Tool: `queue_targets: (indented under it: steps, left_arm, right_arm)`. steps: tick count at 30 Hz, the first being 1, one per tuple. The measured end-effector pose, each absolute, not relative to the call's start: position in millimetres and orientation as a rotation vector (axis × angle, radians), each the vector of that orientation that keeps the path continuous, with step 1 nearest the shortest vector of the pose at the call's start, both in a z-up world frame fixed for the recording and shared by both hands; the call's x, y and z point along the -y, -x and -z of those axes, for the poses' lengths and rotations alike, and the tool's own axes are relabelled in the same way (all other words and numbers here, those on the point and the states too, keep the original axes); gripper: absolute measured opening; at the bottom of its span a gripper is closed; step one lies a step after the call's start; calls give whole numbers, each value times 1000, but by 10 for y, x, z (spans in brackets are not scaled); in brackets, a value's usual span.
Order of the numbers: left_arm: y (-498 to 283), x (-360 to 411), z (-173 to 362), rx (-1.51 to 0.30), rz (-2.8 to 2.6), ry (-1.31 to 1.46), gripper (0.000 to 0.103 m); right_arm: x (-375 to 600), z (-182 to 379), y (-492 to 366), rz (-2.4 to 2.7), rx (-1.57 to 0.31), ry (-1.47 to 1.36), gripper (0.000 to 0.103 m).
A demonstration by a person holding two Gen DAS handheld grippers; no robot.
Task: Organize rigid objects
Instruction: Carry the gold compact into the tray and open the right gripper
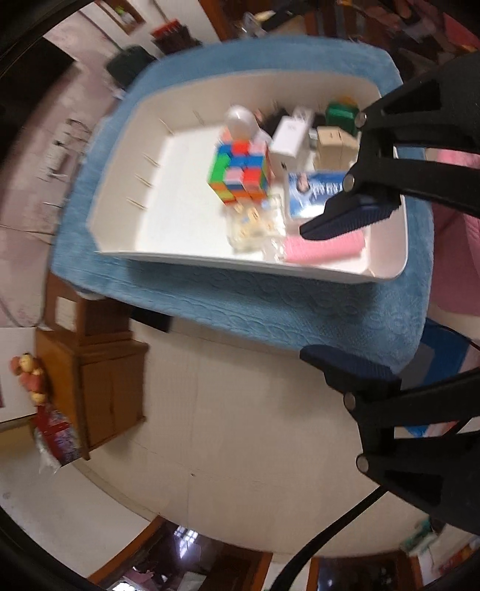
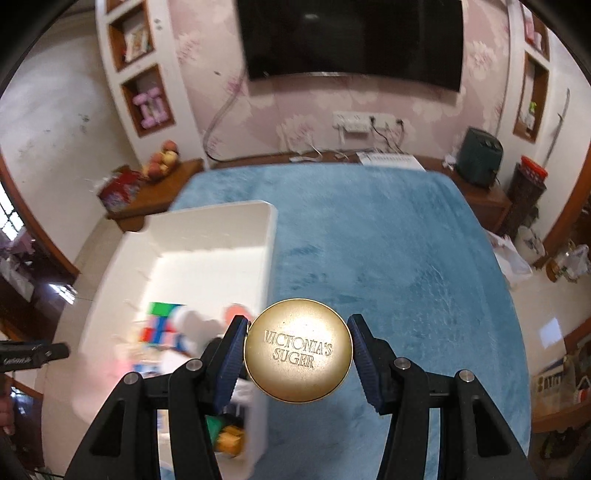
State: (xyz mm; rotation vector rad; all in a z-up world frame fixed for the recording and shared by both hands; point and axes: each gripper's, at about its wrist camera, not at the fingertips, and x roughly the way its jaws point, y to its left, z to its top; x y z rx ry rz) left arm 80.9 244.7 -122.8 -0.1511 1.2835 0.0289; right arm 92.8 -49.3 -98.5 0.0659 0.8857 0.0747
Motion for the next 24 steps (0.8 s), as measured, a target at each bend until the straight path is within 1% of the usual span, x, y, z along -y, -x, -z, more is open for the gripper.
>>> queue_targets:
  steps: [2,7,13,14,15,17,22,24]
  left_arm:
    - [-740,-2440,1142,-1243,-14,176,73]
    - [-652,-2481,894,-1132,29,244,81]
    - [-460,-2451,696,-1059,17,300,83]
    - [-424,-2439,672,-1049,20,300,83]
    - [-378,-2423,642,-1037,23,298,83]
    - [-298,-2369,610,-1024,25,286,85]
    - [-173,-2187,571,-1015,22,277,86]
    - [-147,-2071,553,-1015,17,281,86]
  right_arm:
    - [374,897,-814,-110,-869,-70,56]
    - [111,773,-599,-193,-860,-63,56]
    - [-52,737,-409,-285,-855,-70,56]
    - [-54,729,-393,-296,-850,-75,58]
    - [-53,716,-374,-307,-843,-80,64]
    - [-17,685,-345,-319,-827,-88,72]
    - [169,608,-309,-330,-831,-100,74]
    - [314,568,-270,-327,-840,-109,80]
